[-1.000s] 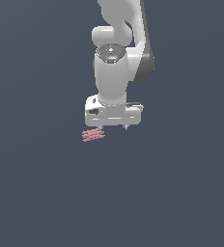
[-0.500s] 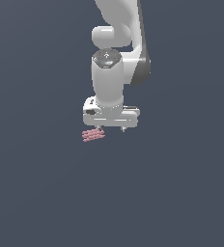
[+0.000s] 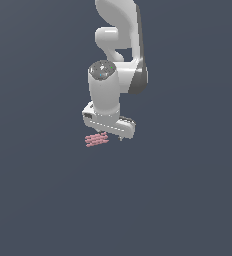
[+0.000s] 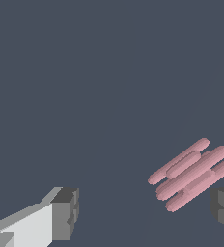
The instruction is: Pick up the object and move it to a goal position.
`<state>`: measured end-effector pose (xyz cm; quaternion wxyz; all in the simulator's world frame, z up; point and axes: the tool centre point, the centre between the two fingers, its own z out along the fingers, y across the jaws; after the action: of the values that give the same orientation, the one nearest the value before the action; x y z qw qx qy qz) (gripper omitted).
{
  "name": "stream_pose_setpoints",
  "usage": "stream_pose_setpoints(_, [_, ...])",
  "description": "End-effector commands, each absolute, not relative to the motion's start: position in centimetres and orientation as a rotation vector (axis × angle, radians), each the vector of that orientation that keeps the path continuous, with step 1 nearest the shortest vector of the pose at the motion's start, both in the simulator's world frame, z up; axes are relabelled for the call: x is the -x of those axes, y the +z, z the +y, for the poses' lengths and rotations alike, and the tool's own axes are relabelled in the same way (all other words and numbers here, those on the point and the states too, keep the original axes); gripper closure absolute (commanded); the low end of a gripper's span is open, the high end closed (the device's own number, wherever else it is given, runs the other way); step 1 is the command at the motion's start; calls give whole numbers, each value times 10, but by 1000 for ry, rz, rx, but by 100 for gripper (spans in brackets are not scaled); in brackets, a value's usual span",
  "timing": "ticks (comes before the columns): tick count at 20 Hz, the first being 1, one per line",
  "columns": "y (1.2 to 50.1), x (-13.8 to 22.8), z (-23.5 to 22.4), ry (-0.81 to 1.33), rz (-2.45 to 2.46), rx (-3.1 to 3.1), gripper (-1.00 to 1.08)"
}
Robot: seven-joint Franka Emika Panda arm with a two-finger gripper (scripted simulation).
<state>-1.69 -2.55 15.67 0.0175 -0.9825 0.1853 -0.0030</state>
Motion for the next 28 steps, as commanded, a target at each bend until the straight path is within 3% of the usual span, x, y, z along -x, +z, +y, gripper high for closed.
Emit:
stream_pose_setpoints(1, [148, 22, -32, -5, 707, 3025, -92])
stream_pose_setpoints(28, [83, 77, -99, 2, 1840, 2543, -92])
